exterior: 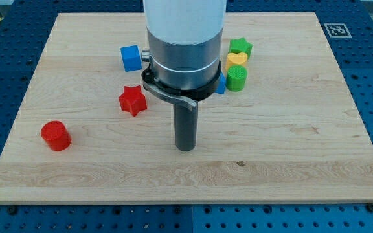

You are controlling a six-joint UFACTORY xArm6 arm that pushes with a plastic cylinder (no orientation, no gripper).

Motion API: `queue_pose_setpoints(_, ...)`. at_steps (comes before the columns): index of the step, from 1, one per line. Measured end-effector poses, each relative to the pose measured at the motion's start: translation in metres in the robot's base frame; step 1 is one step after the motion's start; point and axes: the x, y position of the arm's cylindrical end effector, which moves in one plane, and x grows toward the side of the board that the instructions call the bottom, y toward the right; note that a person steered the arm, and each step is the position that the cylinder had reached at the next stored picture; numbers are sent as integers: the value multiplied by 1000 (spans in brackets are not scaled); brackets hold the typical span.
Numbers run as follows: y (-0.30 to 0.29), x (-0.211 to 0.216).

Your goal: Move your hand to the bottom right of the red star

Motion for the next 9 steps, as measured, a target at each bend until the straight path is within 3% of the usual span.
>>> queue_pose_setpoints(7,-9,-20)
queue_pose_setpoints(9,-42,-7)
